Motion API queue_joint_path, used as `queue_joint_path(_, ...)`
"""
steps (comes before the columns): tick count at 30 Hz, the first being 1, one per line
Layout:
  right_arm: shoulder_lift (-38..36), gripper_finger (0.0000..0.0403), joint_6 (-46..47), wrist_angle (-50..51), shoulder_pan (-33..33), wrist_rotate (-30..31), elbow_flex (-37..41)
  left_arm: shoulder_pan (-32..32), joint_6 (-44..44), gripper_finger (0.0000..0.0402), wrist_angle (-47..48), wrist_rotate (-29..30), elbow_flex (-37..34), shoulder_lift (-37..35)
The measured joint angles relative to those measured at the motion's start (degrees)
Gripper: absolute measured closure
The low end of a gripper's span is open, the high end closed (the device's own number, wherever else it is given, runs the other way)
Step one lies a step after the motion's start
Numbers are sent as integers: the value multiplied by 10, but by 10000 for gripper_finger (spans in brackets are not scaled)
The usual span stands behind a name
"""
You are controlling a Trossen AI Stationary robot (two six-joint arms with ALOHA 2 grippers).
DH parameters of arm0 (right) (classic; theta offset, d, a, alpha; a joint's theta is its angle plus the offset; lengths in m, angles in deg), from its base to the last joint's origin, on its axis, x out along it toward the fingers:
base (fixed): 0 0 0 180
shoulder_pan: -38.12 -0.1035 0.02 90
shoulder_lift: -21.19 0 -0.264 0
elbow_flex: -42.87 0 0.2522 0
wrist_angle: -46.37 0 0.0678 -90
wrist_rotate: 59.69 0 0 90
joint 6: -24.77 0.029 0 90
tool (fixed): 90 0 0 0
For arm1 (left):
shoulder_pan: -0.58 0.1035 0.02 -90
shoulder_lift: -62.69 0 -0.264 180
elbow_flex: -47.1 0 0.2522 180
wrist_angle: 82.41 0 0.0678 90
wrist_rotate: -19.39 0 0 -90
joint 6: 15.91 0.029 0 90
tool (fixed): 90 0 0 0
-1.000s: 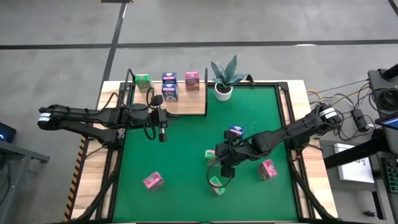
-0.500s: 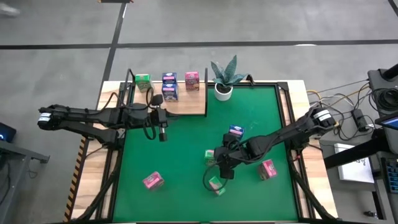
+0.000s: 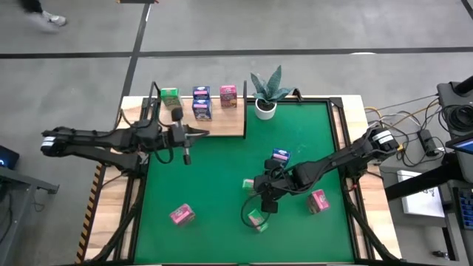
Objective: Stack cereal on shelf
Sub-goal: Put the top green cereal box on the shelf aligned with the other green cereal box
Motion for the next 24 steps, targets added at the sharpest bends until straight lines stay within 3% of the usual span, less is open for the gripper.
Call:
queue_joint_path(10, -2, 265, -6, -1, 8, -1, -17, 0, 1, 402, -19, 0, -24, -41)
queue_joint_path(24, 1, 266, -98, 0, 73, -2, -139, -1, 2, 402, -101, -1, -64, -77)
